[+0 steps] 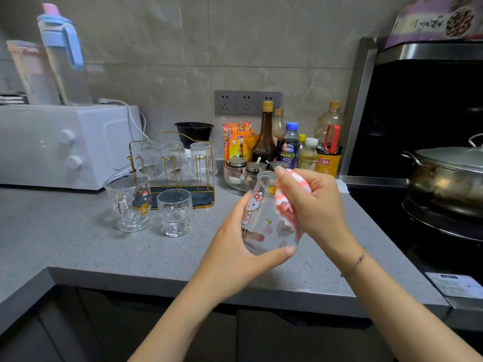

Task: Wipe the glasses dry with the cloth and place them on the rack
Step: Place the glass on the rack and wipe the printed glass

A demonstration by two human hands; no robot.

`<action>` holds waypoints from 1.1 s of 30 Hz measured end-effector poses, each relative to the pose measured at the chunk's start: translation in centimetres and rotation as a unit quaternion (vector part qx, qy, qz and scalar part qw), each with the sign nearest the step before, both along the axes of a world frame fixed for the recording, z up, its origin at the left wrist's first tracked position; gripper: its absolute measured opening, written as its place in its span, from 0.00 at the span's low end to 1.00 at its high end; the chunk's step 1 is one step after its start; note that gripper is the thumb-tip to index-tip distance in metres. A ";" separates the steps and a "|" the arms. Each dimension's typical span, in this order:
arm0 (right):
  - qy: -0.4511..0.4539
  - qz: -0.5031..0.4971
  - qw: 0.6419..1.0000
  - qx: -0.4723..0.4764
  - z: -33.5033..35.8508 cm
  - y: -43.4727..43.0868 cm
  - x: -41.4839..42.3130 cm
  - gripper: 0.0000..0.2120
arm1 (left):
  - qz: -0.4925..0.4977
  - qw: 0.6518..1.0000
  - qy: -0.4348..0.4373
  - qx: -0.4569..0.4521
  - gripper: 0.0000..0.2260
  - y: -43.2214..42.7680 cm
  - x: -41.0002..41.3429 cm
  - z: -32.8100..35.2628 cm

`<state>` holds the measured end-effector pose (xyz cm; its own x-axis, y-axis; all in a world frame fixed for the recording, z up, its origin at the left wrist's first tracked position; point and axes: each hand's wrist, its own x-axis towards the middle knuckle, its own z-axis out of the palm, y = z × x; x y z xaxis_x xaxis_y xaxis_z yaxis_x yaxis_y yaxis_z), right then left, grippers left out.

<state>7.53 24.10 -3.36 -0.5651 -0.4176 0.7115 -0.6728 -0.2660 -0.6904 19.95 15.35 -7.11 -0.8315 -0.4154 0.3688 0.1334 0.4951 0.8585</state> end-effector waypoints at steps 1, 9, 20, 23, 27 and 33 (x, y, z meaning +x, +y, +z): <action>-0.006 0.002 1.000 -0.002 -0.1 -0.1 0.0 0.22 | 0.006 1.000 0.005 -0.010 0.43 0.0 0.0 -0.2; -0.026 0.069 0.996 -0.040 0.1 0.3 0.0 0.28 | -0.171 0.942 0.020 0.289 0.35 -1.0 0.0 0.2; -0.107 0.064 0.990 -0.060 0.5 0.8 0.1 0.17 | -0.259 0.888 -0.021 0.379 0.29 -1.4 -0.3 0.0; -0.044 0.019 0.998 -0.032 0.5 0.9 -0.1 0.20 | -0.154 0.963 -0.022 0.218 0.35 -1.2 -0.1 0.7; -0.009 0.005 1.000 -0.002 0.0 0.4 0.3 0.22 | -0.017 0.999 -0.028 -0.001 0.50 0.1 -0.2 0.7; -0.019 0.036 0.999 -0.022 -0.1 0.1 0.6 0.23 | 0.013 0.999 0.026 -0.021 0.39 0.1 0.1 0.2</action>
<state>8.12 24.24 -3.44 -0.5613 -0.4265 0.7093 -0.6249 -0.3435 -0.7011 20.00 15.49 -6.87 -0.7996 -0.4200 0.4293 0.1648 0.5339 0.8293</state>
